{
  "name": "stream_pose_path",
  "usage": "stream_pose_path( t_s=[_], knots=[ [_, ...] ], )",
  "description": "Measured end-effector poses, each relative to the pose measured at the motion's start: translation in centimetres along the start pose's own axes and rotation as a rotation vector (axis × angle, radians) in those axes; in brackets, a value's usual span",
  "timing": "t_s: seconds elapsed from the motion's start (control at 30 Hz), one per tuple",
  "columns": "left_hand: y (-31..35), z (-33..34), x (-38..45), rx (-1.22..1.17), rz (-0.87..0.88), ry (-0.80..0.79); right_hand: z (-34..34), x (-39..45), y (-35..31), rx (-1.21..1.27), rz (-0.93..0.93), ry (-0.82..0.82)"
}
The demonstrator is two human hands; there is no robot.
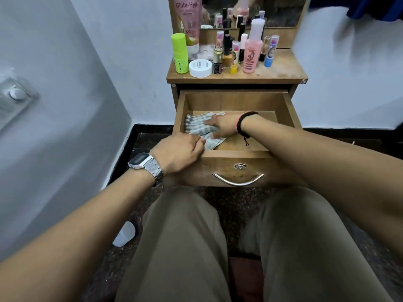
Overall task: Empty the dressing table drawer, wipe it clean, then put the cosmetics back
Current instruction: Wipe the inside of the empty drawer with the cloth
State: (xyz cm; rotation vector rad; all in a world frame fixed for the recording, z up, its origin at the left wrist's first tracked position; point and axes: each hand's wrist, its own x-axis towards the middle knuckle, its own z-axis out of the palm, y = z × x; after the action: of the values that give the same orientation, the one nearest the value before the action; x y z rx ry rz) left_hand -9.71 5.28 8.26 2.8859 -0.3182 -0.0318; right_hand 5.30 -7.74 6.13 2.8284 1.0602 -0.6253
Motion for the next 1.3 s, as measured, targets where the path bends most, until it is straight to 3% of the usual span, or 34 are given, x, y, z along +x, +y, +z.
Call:
stream_pose_path(
  t_s=[0.1,0.33,0.43,0.6,0.73,0.93,1.0,1.07,1.17,1.23,1.3],
  knots=[
    [0.3,0.4,0.0,0.024,-0.009,-0.002,0.3,2.1,-1.1,-0.103,0.006,0.024],
    [0.1,0.5,0.2,0.003,-0.033,-0.001,0.0,2.5,-3.7,-0.092,-0.080,0.108],
    [0.0,0.6,0.0,0.037,-0.041,-0.005,0.6,0.4,-3.5,-0.087,-0.224,0.014],
    [0.4,0.6,-0.3,0.038,-0.049,0.005,-1.2,-5.8,-4.1,-0.190,-0.264,-0.065],
    [0.9,0.0,-0.6,0.036,-0.052,0.003,-0.4,-6.2,-2.8,-0.076,-0.344,-0.111],
    [1.1,-0.2,-0.7,0.029,-0.029,-0.001,-1.4,-7.4,2.1,-0.048,-0.213,-0.316],
    [1.1,-0.2,-0.6,0.024,-0.030,-0.005,-1.7,-7.9,4.1,-0.049,-0.060,-0.368],
    [1.0,-0.2,-0.5,0.015,-0.029,0.001,-2.5,-8.9,5.4,-0.159,0.094,-0.423],
    [0.7,0.0,-0.4,0.004,-0.037,-0.002,-2.6,-9.0,6.3,-0.404,0.181,-0.475],
    [0.8,0.0,-0.5,0.003,-0.046,-0.006,-2.0,-8.1,6.7,-0.417,0.207,-0.283],
    [0.8,0.0,-0.4,0.011,-0.047,0.002,-2.0,-7.4,7.2,-0.397,0.228,0.078]
  ],
)
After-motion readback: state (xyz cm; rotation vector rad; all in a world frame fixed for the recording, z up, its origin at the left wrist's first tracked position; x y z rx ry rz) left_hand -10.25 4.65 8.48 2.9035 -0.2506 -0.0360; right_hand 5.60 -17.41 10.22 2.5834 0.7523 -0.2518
